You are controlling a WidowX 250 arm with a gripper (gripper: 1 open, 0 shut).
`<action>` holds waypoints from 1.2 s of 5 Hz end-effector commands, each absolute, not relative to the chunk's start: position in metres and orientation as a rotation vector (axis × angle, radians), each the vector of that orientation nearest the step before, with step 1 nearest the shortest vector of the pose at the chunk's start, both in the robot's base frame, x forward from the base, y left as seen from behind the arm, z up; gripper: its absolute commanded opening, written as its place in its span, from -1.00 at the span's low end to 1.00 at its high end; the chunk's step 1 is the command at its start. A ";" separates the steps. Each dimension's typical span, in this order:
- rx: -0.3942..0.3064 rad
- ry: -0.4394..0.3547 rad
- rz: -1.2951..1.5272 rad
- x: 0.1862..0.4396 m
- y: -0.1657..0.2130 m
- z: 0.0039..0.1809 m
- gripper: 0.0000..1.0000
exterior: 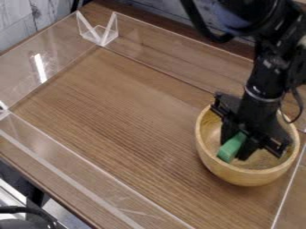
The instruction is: Remove the green block from inside the brown bowl and put it on the table
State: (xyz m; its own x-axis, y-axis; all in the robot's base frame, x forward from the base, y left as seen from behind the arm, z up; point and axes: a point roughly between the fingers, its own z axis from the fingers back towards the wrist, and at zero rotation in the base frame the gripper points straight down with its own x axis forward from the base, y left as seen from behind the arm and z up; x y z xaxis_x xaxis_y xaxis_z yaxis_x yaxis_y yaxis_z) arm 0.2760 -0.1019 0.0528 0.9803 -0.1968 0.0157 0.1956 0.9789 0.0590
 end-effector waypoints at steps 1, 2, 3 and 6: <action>0.032 -0.125 -0.154 0.288 -0.095 0.100 -1.00; 0.035 -0.168 -0.099 0.292 -0.074 0.131 -1.00; 0.029 -0.205 -0.047 0.294 -0.048 0.159 -1.00; 0.020 -0.231 -0.046 0.269 -0.037 0.178 -1.00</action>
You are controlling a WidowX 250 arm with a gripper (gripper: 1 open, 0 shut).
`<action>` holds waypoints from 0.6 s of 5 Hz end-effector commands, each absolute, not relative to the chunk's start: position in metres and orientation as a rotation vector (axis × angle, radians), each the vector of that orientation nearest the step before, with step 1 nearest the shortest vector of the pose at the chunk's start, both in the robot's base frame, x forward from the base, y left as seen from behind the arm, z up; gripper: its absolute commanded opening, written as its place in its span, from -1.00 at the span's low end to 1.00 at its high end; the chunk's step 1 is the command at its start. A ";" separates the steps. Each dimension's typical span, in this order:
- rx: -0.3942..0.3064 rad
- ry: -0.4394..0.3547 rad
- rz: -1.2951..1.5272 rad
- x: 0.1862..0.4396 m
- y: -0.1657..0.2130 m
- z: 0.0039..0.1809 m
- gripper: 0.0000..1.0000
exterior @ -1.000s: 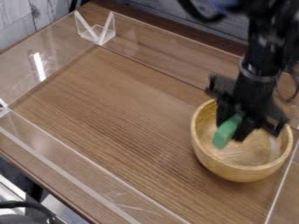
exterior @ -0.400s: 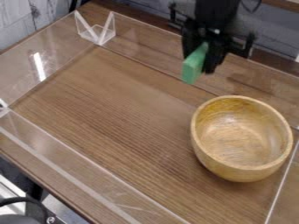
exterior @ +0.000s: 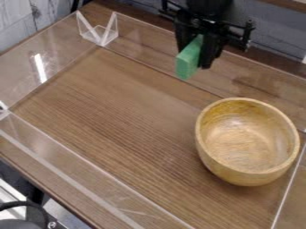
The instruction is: Remove the green block from inside the brown bowl and put it on the table
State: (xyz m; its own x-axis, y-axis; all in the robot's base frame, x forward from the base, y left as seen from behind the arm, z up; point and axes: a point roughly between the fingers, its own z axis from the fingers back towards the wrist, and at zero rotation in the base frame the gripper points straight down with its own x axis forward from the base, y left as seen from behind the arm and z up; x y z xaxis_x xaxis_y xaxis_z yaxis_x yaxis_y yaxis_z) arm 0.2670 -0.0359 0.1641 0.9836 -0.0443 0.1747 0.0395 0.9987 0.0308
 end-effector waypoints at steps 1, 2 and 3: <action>0.019 -0.236 -0.057 0.260 -0.041 0.179 -1.00; 0.020 -0.240 -0.067 0.255 -0.044 0.178 -1.00; 0.022 -0.244 -0.068 0.251 -0.050 0.178 -1.00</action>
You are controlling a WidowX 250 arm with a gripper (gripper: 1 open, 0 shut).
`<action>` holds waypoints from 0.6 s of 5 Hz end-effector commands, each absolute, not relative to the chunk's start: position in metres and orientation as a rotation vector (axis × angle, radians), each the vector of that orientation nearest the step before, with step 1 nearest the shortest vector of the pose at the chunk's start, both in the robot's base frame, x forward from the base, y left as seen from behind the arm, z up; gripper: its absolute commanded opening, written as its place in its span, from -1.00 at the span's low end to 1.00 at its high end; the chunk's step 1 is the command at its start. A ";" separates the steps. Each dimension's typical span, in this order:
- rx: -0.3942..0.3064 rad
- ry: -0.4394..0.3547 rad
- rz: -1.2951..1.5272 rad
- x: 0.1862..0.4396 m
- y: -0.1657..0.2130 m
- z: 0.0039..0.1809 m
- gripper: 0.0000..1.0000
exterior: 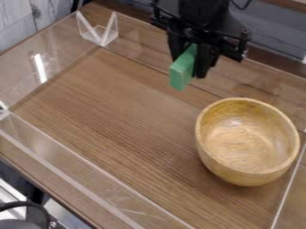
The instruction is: Remove the green block from inside the brown bowl and put it on the table
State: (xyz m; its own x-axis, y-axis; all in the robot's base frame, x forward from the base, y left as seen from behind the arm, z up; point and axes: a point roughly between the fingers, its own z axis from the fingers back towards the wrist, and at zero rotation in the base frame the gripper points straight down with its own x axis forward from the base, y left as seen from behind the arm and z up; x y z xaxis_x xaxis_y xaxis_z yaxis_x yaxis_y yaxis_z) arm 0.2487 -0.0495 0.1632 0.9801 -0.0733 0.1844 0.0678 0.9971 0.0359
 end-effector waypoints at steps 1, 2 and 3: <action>0.023 -0.249 -0.068 0.248 -0.058 0.177 -1.00; 0.025 -0.255 -0.058 0.247 -0.067 0.174 -1.00; 0.027 -0.260 -0.054 0.247 -0.074 0.172 -1.00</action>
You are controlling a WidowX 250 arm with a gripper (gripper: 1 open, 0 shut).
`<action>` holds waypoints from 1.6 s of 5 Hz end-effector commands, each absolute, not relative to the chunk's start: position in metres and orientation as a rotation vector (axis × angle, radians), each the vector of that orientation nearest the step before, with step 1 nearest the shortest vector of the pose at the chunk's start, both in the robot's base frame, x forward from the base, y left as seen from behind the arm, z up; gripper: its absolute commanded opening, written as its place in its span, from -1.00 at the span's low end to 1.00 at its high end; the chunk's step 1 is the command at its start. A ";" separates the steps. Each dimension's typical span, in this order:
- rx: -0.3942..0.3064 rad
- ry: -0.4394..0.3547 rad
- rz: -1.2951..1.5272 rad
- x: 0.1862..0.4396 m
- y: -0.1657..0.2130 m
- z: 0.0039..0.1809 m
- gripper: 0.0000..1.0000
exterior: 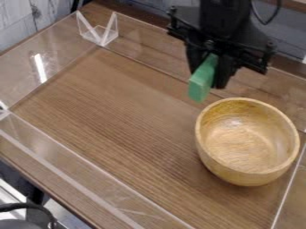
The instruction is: Remove the green block from inside the brown bowl and put it on the table
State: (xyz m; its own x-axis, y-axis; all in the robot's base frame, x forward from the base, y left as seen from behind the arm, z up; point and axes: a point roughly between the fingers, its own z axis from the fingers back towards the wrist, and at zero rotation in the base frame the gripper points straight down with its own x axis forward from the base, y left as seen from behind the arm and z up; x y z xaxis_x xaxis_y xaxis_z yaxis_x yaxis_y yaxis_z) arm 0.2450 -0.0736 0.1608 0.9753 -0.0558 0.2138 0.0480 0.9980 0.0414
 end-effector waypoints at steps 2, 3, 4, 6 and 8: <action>0.030 -0.270 -0.049 0.247 -0.078 0.165 -1.00; 0.035 -0.275 -0.041 0.247 -0.072 0.165 -1.00; 0.039 -0.280 -0.036 0.248 -0.066 0.165 -1.00; 0.057 -0.292 -0.005 0.253 -0.046 0.169 -1.00; 0.082 -0.302 0.046 0.261 0.015 0.169 -1.00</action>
